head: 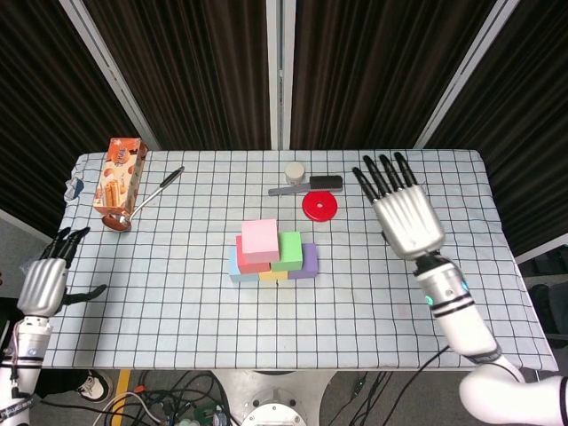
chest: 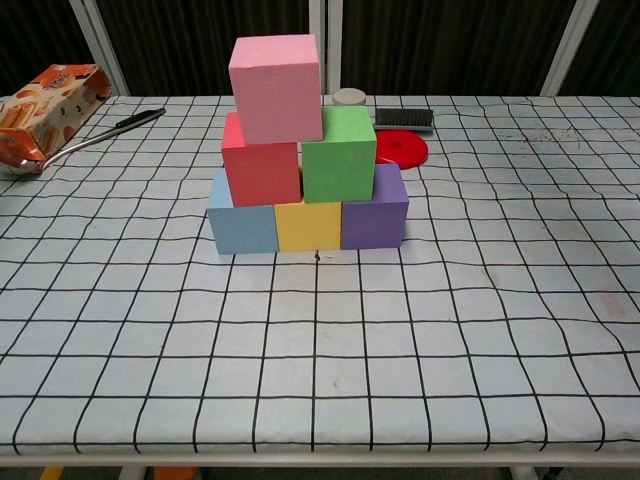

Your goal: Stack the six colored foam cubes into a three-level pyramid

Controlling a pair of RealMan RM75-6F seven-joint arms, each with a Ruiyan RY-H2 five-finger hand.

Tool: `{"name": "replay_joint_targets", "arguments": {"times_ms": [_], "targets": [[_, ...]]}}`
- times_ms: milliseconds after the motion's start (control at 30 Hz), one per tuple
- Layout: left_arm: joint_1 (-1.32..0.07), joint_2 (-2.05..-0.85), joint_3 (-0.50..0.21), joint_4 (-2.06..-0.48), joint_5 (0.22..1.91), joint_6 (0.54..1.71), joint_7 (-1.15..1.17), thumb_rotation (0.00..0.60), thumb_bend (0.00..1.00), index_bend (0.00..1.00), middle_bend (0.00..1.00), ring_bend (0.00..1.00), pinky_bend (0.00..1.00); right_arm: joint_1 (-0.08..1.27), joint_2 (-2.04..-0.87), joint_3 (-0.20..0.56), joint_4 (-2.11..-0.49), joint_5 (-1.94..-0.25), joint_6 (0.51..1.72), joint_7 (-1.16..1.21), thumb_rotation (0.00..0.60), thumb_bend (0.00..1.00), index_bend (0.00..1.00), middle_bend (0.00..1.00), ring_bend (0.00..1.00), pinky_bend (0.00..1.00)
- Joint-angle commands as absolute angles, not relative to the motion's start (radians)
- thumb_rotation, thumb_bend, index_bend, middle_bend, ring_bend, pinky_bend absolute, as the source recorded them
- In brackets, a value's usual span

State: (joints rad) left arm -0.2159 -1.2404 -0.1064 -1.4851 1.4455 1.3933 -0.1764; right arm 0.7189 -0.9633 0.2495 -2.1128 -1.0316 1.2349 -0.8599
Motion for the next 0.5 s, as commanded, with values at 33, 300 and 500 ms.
{"name": "replay_joint_targets", "arguments": {"times_ms": [33, 300, 500], "targets": [[-0.205, -1.254, -0.101, -1.454, 1.495, 1.457, -0.100, 0.600, 0.08, 0.09, 0.11, 0.01, 0.17, 0.403, -0.956, 0.020, -1.891, -1.378, 1.411, -0.510, 0.600, 0.03, 0.00, 0.00, 0.00, 0.00], [-0.167, -1.240, -0.080, -1.463, 1.493, 1.502, 0.071, 0.600, 0.06, 0.09, 0.08, 0.00, 0.16, 0.235, -1.083, -0.046, -1.606, -1.499, 1.574, -0.271, 0.600, 0.03, 0.00, 0.00, 0.00, 0.00], [-0.145, -1.248, -0.075, -1.466, 1.472, 1.517, 0.129, 0.600, 0.06, 0.09, 0.05, 0.00, 0.14, 0.195, -1.161, -0.049, -1.466, -1.538, 1.594, -0.167, 0.600, 0.03, 0.00, 0.00, 0.00, 0.00]]}}
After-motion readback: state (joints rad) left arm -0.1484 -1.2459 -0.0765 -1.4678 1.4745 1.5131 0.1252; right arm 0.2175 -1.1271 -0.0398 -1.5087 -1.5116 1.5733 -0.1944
